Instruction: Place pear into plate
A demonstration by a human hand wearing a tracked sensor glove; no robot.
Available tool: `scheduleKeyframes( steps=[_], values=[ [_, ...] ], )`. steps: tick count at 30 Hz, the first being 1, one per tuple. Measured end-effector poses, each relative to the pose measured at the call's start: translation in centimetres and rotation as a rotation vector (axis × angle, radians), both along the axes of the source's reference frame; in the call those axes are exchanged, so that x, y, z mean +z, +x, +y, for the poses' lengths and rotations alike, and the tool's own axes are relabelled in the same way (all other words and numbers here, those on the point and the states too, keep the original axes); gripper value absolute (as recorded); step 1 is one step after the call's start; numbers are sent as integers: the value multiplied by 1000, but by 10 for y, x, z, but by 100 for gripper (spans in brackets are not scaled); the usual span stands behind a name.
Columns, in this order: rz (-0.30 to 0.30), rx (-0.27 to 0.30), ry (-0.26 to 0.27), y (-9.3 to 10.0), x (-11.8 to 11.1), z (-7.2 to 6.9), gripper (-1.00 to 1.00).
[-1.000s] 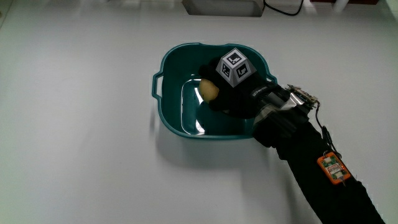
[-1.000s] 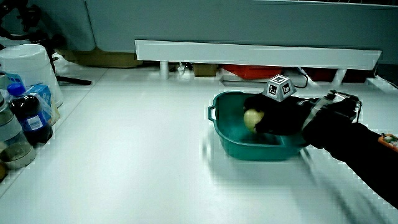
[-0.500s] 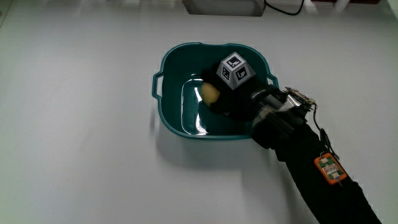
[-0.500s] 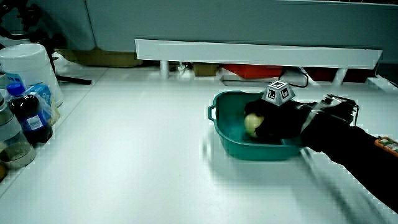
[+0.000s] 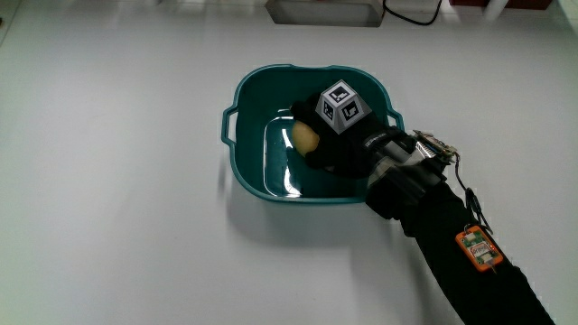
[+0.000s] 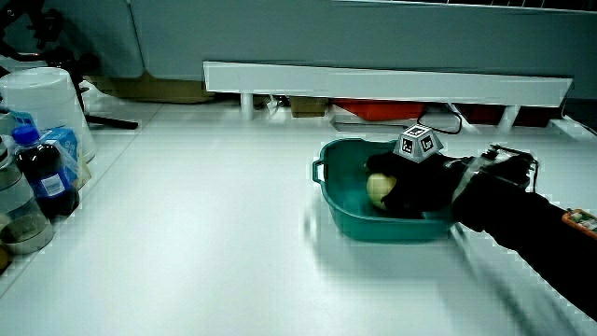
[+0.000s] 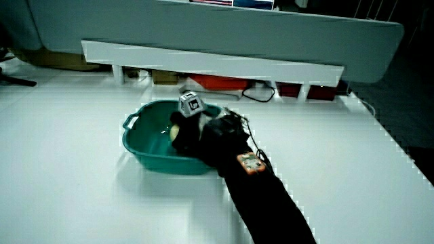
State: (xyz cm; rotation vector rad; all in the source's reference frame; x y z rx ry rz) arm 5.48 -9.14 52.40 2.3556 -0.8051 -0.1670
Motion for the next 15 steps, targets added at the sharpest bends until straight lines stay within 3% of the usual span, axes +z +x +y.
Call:
scheduleKeyframes(
  steps=[9,13,15],
  values=[
    [-50,26,31,8,-11,-4,-100],
    [-62,39,64,13,-22,-6,-100],
    [-69,47,48,19,-23,-8,-100]
  ],
)
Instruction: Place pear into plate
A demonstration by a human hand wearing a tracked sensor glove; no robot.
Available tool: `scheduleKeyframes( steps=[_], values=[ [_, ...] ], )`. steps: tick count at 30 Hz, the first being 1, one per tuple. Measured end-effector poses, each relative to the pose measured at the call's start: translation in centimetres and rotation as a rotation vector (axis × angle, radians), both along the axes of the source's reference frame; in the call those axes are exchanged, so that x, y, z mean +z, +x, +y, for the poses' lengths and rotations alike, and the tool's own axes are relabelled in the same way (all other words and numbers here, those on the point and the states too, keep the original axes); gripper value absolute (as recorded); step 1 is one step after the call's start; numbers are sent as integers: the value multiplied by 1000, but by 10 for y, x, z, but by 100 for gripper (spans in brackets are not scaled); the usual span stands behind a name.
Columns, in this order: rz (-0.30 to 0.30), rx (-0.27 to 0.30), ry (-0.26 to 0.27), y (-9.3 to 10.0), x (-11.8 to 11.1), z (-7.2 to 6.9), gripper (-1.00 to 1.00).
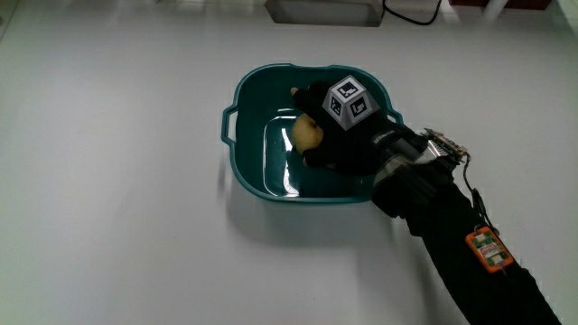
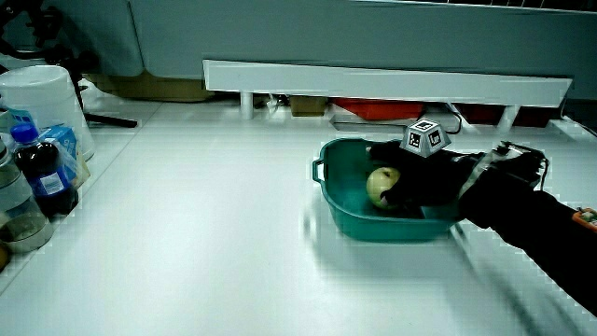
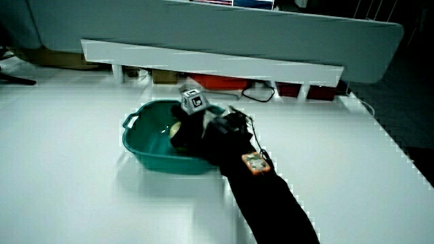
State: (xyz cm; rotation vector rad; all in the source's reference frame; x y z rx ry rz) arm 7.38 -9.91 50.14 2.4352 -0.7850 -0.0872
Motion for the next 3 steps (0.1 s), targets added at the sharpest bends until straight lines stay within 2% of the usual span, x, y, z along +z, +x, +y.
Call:
scheduleKeyframes(
  steps=[1,2,3],
  values=[
    [4,8,5,3,-2,0,-100],
    [8,28,38,8,-5,0,-100],
    [-5,28,35,12,-9,1,-100]
  ],
)
